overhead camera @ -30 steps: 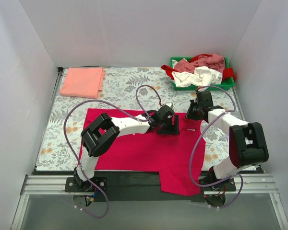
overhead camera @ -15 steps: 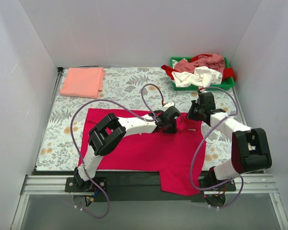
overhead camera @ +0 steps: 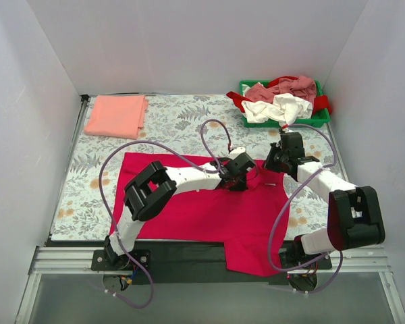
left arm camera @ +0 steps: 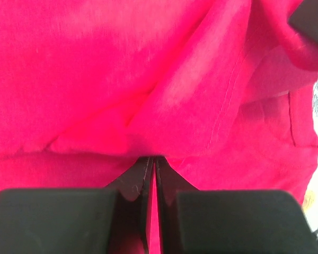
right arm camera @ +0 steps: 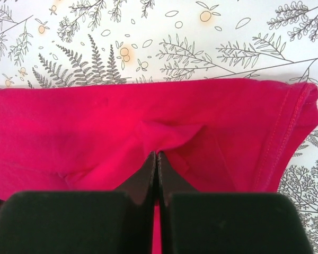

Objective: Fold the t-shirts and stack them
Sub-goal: Fold the tshirt

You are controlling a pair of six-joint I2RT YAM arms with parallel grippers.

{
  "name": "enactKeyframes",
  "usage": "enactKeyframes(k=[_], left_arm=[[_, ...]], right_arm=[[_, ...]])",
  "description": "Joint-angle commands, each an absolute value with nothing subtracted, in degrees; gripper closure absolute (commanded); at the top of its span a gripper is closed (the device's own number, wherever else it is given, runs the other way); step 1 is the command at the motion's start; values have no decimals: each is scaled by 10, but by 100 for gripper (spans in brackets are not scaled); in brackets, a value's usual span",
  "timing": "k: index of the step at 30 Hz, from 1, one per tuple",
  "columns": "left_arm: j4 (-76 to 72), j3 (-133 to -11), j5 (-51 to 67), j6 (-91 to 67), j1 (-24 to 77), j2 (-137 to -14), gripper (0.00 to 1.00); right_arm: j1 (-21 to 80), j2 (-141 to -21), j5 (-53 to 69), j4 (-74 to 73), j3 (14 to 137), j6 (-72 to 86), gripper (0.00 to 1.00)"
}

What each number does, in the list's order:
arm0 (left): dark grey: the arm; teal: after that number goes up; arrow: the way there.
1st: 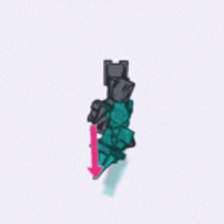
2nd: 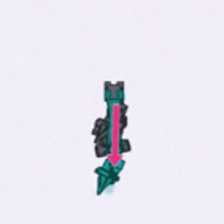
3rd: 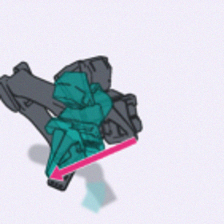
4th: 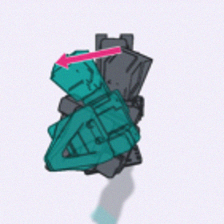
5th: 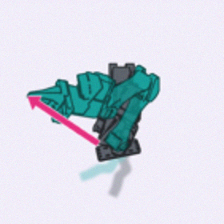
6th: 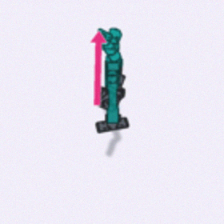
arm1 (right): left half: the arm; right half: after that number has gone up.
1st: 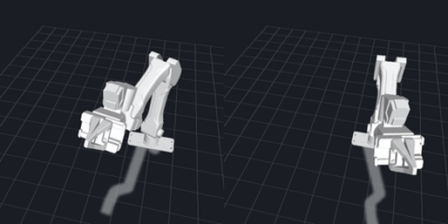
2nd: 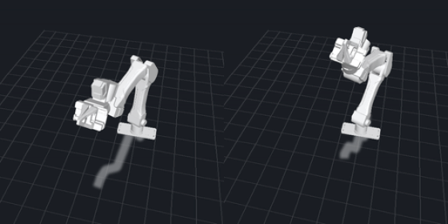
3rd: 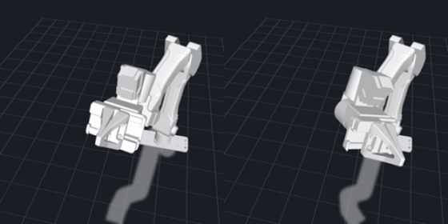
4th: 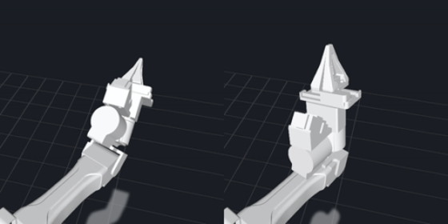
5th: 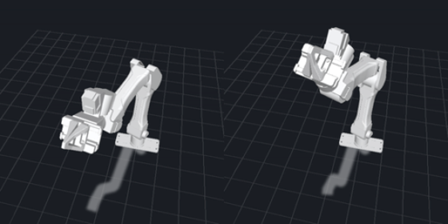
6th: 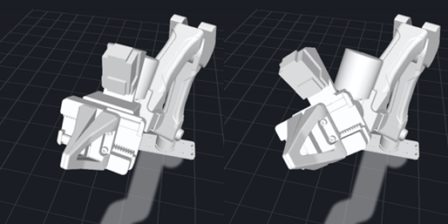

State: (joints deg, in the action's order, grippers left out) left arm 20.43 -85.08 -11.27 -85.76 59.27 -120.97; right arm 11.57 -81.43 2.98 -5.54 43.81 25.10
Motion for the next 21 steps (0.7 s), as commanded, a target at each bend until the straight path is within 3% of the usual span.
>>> enactKeyframes(k=[1,13,21], left_arm=[[228,-832,-97,-858,601,-1150,100],[217,-788,-41,-850,601,-1086,100],[221,-737,-2,-831,600,-1028,100]], right_arm=[[113,-786,25,-41,426,244,99],[113,-740,28,-82,405,238,99],[114,-646,71,-174,375,229,99]])
